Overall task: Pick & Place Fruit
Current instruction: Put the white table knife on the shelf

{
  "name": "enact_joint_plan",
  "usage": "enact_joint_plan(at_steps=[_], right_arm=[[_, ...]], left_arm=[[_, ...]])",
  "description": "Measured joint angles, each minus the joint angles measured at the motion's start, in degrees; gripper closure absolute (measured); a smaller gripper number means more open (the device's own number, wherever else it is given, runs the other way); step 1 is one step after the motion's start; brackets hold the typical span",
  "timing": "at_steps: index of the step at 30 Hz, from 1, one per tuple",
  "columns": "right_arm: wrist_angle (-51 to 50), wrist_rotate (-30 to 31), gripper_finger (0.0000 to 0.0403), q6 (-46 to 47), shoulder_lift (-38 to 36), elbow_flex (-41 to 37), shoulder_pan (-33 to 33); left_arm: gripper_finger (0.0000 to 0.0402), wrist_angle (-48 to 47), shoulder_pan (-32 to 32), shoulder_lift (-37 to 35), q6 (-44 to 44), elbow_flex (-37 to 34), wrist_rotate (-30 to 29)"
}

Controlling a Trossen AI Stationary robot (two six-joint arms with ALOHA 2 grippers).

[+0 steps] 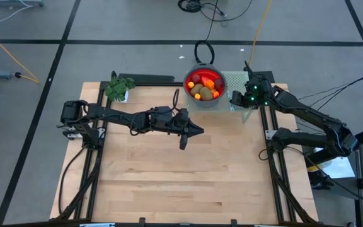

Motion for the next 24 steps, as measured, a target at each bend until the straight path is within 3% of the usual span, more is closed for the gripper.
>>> enact_joint_plan(at_steps=[17,24], right_arm=[[0.35,4.24,0.0361,-3.16,-4.67,-0.02,0.02],[0.35,2.65,0.0365,-16.96,-7.14,-0.02,3.11]], left_arm=[[0.0376,0.02,0.0,0.0,-0.38,0.0,-0.42],[0.0376,0.02,0.0,0.0,-0.15,0.0,-0.46]])
